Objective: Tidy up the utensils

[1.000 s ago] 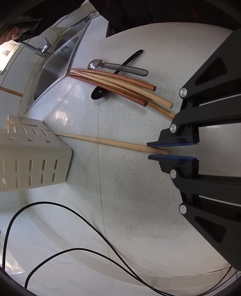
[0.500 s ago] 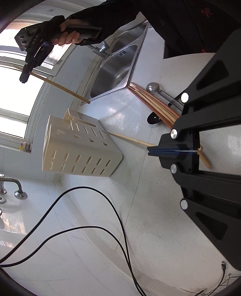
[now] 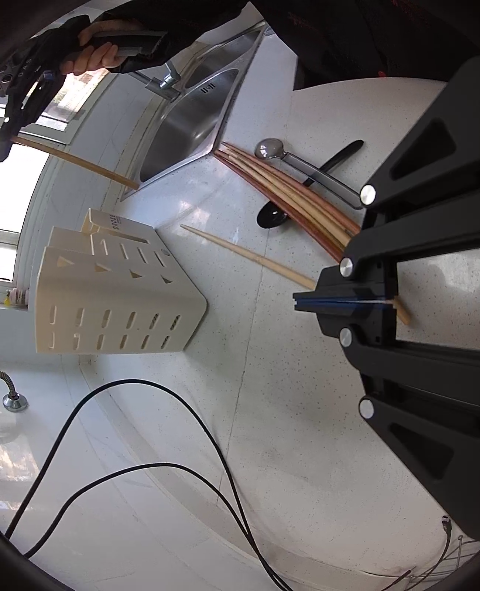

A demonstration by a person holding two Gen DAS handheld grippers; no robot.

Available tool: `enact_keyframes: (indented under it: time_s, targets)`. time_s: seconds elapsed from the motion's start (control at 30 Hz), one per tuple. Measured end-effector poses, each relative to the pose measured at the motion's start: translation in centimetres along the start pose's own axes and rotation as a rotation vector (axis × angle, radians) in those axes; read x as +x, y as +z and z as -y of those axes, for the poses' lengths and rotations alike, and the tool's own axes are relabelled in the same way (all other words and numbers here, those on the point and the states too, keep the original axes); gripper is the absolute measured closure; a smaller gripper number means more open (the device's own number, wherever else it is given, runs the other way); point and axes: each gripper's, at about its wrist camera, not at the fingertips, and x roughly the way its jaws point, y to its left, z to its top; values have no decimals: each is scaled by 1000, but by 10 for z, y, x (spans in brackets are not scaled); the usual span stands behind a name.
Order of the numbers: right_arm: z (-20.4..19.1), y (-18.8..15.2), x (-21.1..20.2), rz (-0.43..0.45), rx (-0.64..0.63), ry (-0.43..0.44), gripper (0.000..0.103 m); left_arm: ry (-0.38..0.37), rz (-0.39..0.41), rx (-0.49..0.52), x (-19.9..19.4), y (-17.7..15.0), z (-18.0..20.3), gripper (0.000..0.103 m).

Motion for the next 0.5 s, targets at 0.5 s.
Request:
enact_keyframes:
  time_s: [0.5]
  targets:
    - [-3, -1, 3, -6, 1, -1, 98, 2, -101, 73, 17, -21, -3, 81]
